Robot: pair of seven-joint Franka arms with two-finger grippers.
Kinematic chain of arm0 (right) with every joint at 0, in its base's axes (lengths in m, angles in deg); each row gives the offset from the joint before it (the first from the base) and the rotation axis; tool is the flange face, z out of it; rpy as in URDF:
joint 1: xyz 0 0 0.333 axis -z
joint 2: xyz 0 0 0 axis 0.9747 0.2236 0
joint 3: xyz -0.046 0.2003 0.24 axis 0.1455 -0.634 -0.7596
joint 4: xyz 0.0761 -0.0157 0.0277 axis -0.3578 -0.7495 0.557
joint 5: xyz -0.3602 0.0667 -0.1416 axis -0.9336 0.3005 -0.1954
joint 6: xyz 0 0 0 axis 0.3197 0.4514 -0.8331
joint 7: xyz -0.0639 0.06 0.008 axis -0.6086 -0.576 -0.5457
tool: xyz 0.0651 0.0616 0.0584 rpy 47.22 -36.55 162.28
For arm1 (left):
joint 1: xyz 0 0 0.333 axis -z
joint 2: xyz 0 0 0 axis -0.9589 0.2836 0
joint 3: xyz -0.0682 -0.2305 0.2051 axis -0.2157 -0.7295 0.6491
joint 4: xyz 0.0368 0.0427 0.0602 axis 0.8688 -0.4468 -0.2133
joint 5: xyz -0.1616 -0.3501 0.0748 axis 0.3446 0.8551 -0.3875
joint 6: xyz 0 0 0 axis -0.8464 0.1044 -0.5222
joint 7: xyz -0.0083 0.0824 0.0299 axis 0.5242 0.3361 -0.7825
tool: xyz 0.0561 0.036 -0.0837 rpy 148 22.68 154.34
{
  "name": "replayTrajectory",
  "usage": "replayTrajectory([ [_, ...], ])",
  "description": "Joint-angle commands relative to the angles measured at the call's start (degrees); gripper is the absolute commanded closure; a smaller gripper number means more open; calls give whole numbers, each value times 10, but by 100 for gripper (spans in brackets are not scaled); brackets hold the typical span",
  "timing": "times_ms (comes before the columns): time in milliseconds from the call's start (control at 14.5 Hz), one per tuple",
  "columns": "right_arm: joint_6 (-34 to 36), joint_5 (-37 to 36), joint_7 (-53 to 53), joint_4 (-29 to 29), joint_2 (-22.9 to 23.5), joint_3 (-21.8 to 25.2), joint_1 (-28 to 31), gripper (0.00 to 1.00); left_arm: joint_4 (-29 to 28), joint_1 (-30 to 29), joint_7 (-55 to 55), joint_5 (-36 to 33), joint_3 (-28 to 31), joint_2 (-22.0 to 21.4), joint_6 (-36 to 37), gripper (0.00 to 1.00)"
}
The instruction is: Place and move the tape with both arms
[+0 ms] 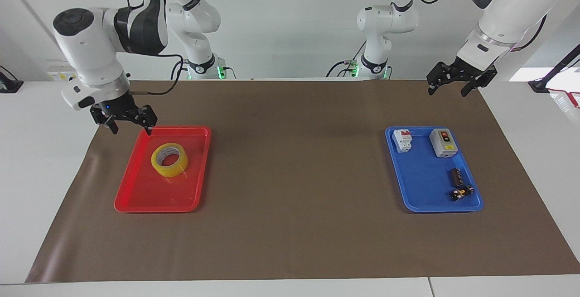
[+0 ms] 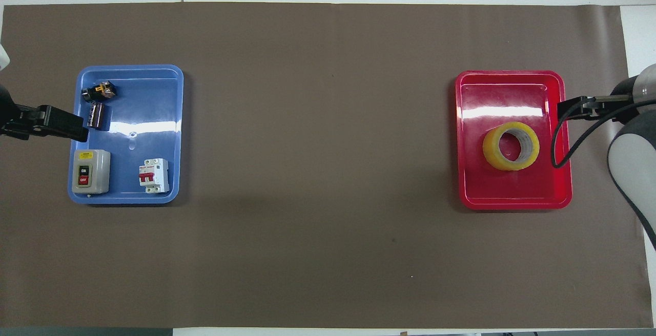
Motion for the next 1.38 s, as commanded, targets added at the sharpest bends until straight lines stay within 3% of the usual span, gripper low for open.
replayTrajectory([
  [0,124,8,-17,88,-13,-4,3,0,-12,-2,-3,-8,1,-14,-6,0],
  [138,207,20,-19,148,-11,-3,3,0,-12,-2,-3,-8,1,-14,-6,0],
  [276,230,20,-18,161,-16,-5,2,0,-12,-2,-3,-8,0,-14,-6,0],
  [897,206,31,-37,128,-34,-15,-48,0,-12,-2,-3,-8,1,-14,-6,0],
  [1034,181,31,-41,102,-46,-15,-49,0,-12,-2,-3,-8,1,-14,-6,0],
  [1310,194,31,-10,104,-45,-12,-42,0,-12,-2,-3,-8,0,-14,-6,0],
])
